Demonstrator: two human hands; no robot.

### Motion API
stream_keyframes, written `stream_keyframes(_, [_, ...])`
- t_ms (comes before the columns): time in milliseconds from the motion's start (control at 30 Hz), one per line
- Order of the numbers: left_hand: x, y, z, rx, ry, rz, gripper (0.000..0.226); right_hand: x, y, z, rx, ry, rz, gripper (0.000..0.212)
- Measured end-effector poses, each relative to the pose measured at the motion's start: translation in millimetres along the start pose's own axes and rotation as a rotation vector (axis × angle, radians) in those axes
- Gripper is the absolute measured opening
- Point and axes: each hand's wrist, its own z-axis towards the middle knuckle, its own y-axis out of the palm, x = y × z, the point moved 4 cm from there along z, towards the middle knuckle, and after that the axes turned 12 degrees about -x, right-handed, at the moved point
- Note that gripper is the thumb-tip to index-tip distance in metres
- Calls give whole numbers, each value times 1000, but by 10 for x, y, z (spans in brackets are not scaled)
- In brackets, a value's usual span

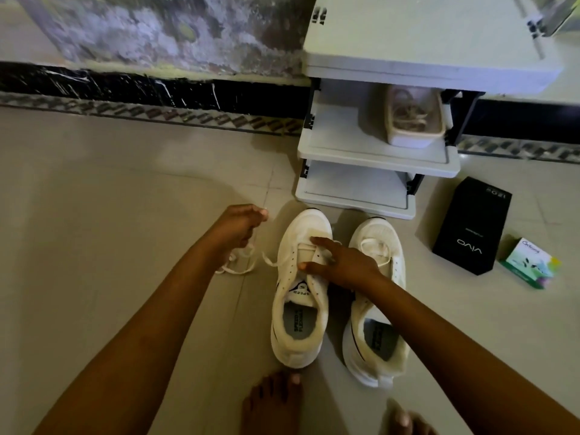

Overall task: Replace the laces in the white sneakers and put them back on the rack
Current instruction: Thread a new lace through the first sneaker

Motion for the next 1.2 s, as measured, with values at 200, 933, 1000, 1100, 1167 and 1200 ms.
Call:
stream_keyframes(200, [-3,75,-4,44,-113,102,26,-55,-141,-142,121,-98,317,37])
stream_keyframes(933, [2849,101,-1734,250,562,229,8,-1688,-2092,-2415,734,-595,633,8])
stream_keyframes(1000, [3129,71,-1915,309,611,224,14,-1844,-2260,-2630,761,-638,673,9])
stream_keyframes(1100, [3455,67,-2127,347,703,245,26,-2048,-2467,-2897,837,-696,651,20])
stream_keyframes(1167, [3612,88,-2249,354,750,266,26,-2166,-2548,-3030,863,-730,625,24])
stream_keyframes(1200, [3679,103,-2313,357,771,270,24,-2215,-2578,-3084,872,-746,618,24])
